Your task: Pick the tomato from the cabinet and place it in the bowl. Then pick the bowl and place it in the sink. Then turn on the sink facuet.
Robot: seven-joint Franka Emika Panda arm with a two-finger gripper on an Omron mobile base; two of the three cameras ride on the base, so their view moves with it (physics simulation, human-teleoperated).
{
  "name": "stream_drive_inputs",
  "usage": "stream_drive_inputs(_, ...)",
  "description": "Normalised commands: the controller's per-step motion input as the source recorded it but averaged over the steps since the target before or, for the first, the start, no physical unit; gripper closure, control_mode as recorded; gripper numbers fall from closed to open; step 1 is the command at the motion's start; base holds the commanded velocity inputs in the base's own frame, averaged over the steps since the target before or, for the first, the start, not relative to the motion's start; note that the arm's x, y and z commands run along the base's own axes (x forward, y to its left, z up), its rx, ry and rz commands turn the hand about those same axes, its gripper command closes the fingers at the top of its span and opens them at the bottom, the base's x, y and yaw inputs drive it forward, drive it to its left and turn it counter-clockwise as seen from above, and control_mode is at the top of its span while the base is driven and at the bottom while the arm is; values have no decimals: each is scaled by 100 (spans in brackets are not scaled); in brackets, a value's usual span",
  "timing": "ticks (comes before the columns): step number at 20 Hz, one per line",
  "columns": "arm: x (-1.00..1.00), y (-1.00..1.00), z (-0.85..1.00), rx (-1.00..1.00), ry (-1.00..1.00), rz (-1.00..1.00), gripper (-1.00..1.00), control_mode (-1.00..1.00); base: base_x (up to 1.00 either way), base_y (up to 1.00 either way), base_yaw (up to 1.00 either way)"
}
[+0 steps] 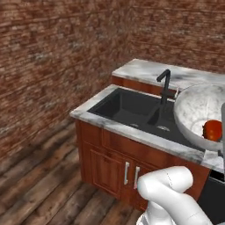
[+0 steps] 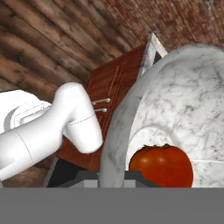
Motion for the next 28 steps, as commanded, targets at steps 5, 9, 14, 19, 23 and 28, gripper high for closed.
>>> stream_drive_inputs(5, 0, 0, 0, 0, 0, 0, 100, 100, 45, 4, -49)
stream_drive_inputs(9, 0, 0, 0, 0, 0, 0, 100, 100, 11, 16, -50)
stream_drive_inputs(14, 0, 0, 0, 0, 0, 0, 100, 100, 0, 25, -47)
stream_drive_inputs(19, 0, 0, 0, 0, 0, 0, 100, 100, 0, 47, -42)
stream_drive_inputs(23, 0, 0, 0, 0, 0, 0, 100, 100, 1, 65, -37)
stream_drive_inputs(28, 0, 0, 0, 0, 0, 0, 100, 100, 0, 78, -30)
